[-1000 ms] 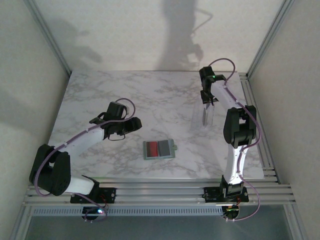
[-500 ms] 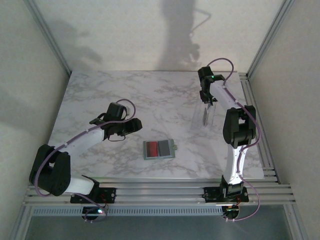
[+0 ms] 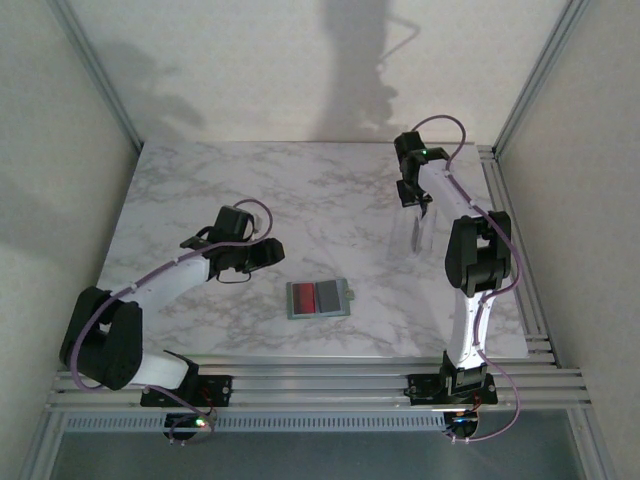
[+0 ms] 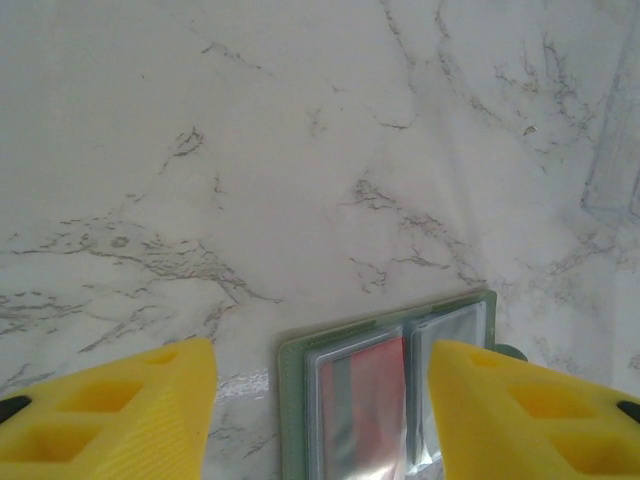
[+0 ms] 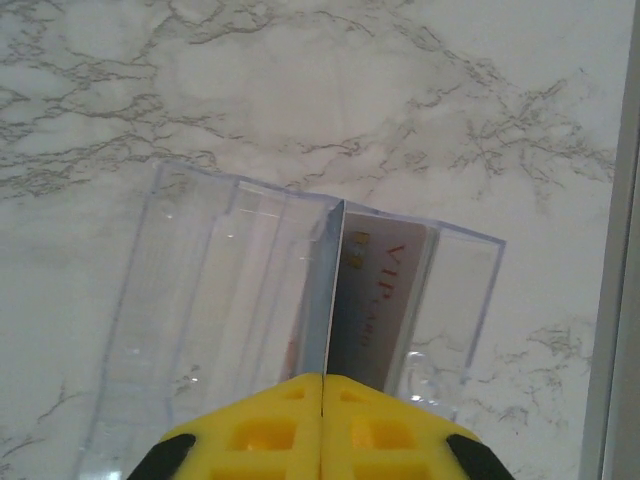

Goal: Put the credit cards into the card holder

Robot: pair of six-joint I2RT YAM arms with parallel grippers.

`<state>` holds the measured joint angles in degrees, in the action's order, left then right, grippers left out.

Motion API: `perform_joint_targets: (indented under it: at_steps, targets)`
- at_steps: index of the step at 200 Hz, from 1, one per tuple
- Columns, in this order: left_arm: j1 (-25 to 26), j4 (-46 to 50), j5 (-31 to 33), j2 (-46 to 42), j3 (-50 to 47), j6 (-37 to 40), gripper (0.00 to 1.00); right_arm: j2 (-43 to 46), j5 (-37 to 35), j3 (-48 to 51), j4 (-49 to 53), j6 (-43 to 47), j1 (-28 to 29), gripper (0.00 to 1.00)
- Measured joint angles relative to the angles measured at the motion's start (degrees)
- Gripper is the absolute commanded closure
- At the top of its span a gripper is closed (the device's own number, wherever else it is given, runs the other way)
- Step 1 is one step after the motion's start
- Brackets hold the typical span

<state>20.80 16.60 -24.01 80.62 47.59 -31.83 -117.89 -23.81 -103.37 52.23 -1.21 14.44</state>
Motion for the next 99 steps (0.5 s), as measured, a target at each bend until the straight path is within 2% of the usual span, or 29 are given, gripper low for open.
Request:
perform_joint_targets:
  at_steps: [25, 38, 99]
  targets:
    - [0.11, 0.0, -0.26, 0.68, 0.0, 0.37, 0.44, 0.0, 0.04, -0.02, 0.39, 0.17, 0.2, 0.96]
    - [0.15, 0.0, -0.66, 1.05, 0.0, 0.39, 0.44, 0.0, 0.33, -0.02, 0.48, 0.26, 0.24, 1.0]
    - [0.15, -0.04, -5.33, 1.4, 0.2, 0.11, 0.44, 2.34, 3.08, -0.02, 0.98, -1.16, 0.24, 1.0]
